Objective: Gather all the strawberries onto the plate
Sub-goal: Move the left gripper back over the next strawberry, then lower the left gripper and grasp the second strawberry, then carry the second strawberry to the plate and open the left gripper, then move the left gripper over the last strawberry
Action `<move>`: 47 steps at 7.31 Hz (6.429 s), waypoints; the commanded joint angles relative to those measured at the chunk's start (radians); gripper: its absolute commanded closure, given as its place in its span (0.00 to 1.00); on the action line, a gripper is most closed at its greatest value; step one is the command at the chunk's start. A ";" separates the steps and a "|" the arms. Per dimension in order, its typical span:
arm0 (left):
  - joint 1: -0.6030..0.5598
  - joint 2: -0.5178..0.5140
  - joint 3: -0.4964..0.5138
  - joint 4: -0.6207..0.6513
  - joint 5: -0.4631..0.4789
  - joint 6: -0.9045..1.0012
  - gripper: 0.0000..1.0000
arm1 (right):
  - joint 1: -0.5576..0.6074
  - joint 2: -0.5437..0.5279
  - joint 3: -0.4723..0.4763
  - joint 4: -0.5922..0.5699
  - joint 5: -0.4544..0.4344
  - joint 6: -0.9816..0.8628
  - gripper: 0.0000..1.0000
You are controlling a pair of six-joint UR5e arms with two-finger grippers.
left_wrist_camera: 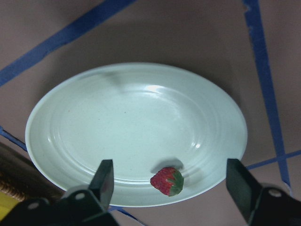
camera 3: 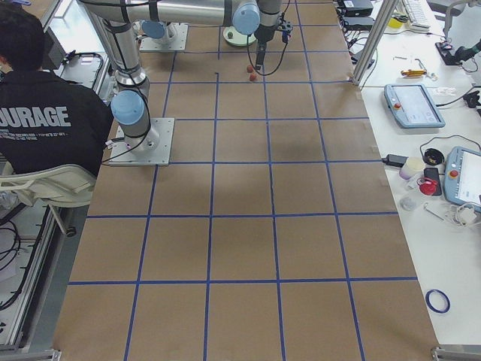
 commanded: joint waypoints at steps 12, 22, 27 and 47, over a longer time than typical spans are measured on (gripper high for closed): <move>-0.191 -0.128 -0.015 0.174 -0.222 -0.056 0.10 | -0.002 0.019 0.023 -0.010 -0.006 -0.003 0.00; -0.193 -0.084 -0.014 0.182 -0.208 -0.050 1.00 | -0.006 0.019 0.034 -0.021 -0.009 -0.007 0.00; 0.005 -0.001 -0.014 -0.007 -0.050 0.118 1.00 | -0.009 0.019 0.050 -0.026 -0.020 -0.012 0.00; -0.159 -0.085 -0.014 0.203 -0.417 -0.352 0.00 | -0.024 0.009 0.072 -0.043 -0.052 -0.021 0.00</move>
